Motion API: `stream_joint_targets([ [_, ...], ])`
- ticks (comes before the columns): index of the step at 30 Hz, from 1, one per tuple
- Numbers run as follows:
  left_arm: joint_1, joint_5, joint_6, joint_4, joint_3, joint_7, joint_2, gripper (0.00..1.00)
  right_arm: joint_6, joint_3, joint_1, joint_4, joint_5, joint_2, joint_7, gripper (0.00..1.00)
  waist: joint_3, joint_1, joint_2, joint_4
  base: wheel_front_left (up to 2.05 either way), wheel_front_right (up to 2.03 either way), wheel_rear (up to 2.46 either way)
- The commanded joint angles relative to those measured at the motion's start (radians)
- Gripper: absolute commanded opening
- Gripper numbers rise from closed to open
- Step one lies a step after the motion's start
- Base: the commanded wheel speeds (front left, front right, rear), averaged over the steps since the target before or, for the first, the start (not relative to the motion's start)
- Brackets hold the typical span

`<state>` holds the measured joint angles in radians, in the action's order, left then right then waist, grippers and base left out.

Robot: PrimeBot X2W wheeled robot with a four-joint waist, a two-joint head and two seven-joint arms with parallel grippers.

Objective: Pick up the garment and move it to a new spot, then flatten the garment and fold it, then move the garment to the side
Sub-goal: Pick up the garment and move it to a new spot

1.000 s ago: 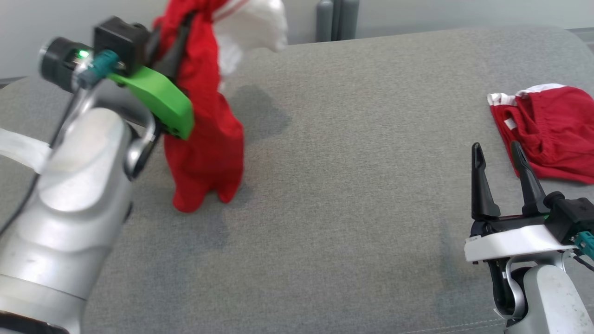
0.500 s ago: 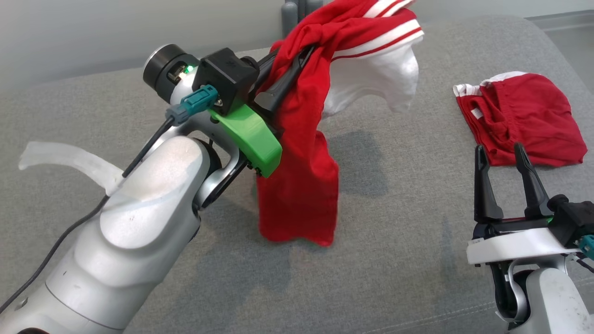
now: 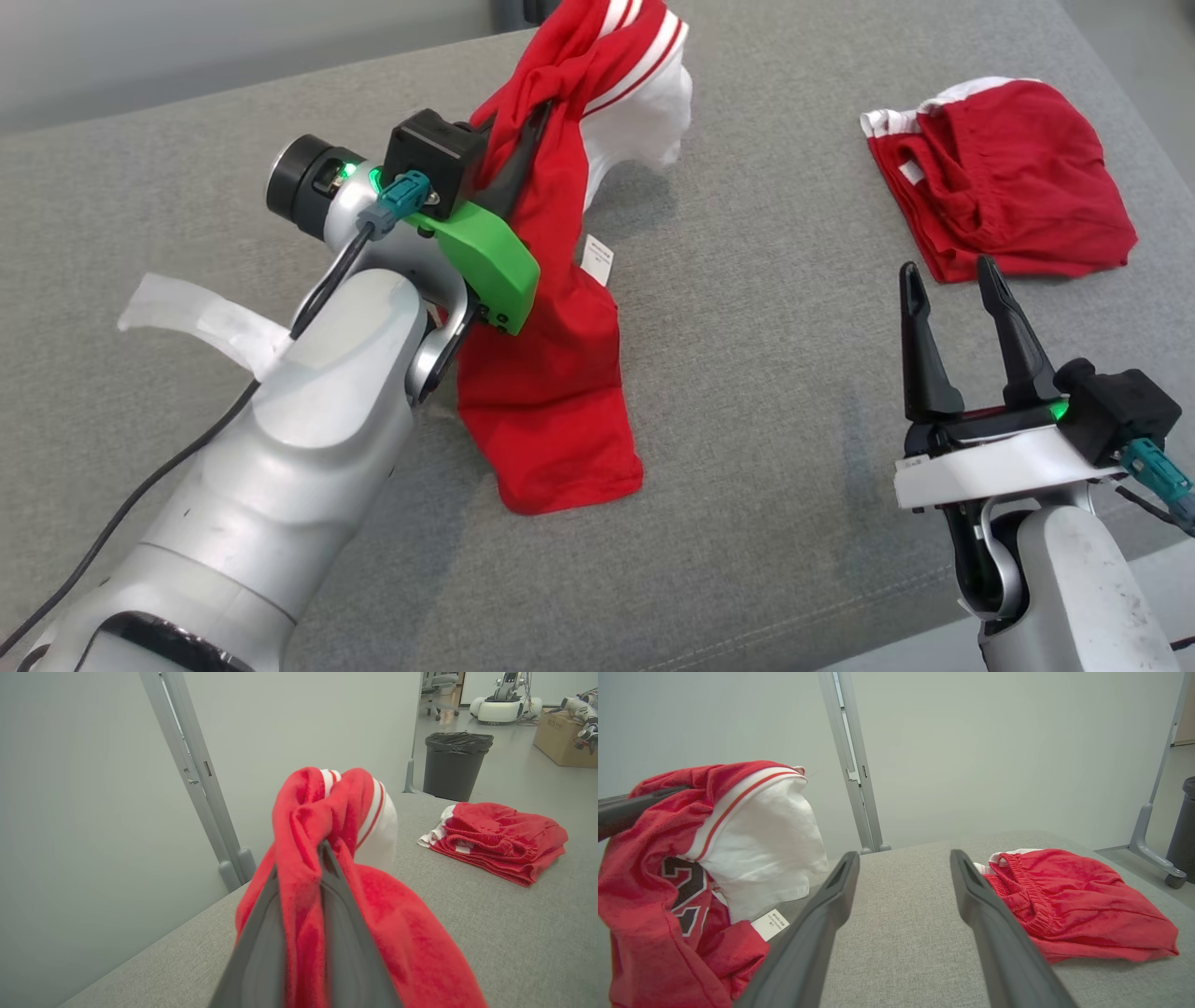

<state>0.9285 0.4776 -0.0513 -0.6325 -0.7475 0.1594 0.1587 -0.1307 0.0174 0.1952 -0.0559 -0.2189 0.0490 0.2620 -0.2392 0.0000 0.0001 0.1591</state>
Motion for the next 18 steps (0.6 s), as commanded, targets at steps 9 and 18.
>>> stream_joint_targets([
  [9,0.063,-0.02,0.054,-0.32,0.031,0.103,-0.071,0.0,0.0,0.038,0.039,-0.002,-0.014,0.003,0.004,1.0,-0.093,0.0,-0.0001,0.113,0.0,0.0,0.0],
  [18,0.064,-0.042,0.1,-0.391,0.093,0.106,-0.081,1.0,0.0,0.041,0.026,-0.009,-0.004,0.003,0.004,1.0,-0.09,0.0,-0.0001,0.113,0.0,0.0,0.0],
])
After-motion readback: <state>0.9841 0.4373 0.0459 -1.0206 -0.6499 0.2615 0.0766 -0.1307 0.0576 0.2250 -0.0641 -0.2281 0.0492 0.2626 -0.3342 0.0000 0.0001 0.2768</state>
